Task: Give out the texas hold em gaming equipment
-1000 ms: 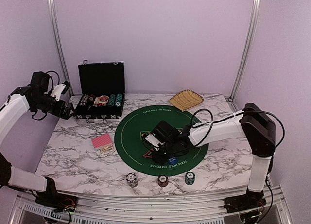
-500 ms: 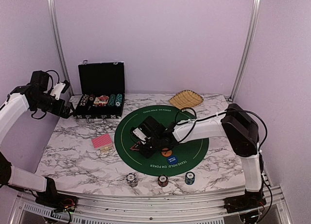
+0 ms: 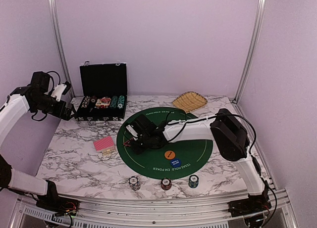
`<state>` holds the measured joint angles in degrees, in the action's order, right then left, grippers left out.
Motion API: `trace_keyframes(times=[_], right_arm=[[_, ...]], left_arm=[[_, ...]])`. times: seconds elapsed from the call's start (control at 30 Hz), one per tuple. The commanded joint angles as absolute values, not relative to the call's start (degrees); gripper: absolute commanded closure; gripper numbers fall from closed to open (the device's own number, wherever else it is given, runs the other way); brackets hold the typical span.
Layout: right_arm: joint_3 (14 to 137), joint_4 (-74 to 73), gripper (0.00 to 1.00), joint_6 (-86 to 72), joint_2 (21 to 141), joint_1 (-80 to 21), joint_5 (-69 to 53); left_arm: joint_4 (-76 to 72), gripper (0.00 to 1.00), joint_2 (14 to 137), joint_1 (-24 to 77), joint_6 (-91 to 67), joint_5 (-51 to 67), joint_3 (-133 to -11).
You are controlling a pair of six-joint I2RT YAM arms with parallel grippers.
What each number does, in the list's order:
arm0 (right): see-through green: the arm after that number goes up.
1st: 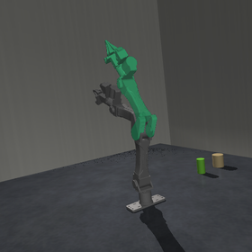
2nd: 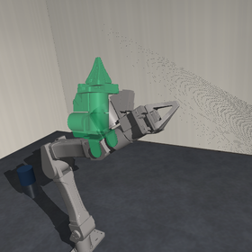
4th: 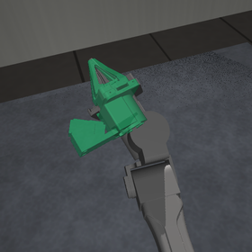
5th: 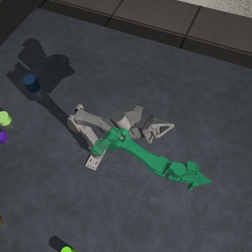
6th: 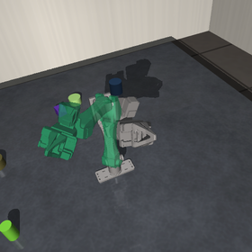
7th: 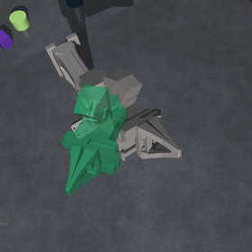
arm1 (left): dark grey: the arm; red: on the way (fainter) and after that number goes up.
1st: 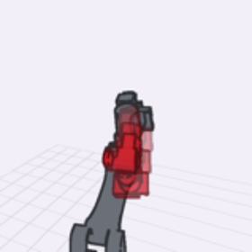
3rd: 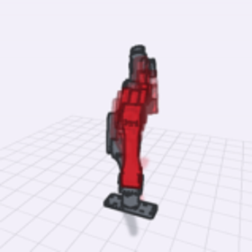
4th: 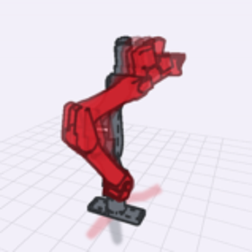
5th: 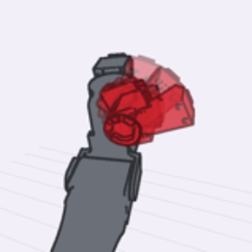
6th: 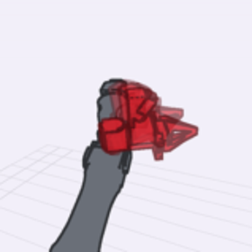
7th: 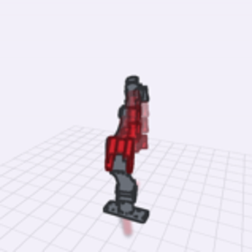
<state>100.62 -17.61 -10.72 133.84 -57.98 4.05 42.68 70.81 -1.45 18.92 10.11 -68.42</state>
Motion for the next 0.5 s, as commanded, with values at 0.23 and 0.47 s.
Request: trace_keyframes(times=[0.23,0.47], right_arm=[[88.2,-23.1,0.21,-17.8,115.8,-58.4,12.1],[73.6,-29.8,0.12,-24.8,105.5,-56.8,14.5]], left_arm=[[46.7,0.01,69.7,-1.4,20.7,12.3,-70.0],[47.3,0.01,69.7,-1.3,21.3,13.7,-70.1]])
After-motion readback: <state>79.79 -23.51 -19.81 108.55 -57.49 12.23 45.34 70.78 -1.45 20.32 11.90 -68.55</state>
